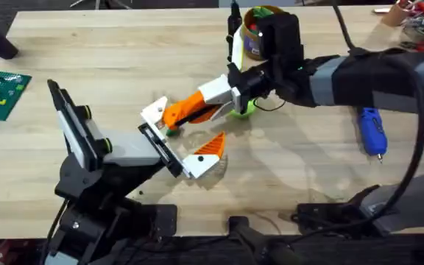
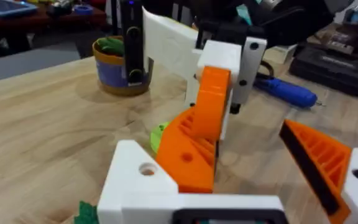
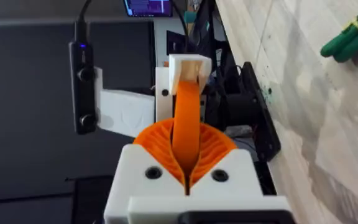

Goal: Pick up the gripper from the table and insert it into the empty holder that is missing its gripper. Then pick up a screw, insert it into the mounting hole, and use the screwdriver to tighten it. Finally, clean up the table by picking up the vegetable and placing it into the bucket.

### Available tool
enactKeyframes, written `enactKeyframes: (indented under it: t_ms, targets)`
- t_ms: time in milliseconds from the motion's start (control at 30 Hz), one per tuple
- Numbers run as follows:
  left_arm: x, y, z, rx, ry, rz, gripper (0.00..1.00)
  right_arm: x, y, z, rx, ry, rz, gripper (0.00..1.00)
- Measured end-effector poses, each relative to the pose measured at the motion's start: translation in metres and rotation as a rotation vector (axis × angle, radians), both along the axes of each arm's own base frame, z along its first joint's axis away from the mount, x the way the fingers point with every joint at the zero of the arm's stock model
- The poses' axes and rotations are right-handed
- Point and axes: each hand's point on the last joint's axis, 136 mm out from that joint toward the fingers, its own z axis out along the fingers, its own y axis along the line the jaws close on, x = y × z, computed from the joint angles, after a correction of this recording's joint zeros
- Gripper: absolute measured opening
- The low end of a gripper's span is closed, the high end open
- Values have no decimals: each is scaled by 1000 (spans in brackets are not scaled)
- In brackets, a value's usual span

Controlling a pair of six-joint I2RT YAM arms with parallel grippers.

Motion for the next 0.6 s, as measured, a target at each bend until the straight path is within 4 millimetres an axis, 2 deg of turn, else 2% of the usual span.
enactKeyframes:
  t_ms: [600]
  targets:
    - [-2,-2,-1,-19,30,-17,986,8,4,-17,-2,61,37,22]
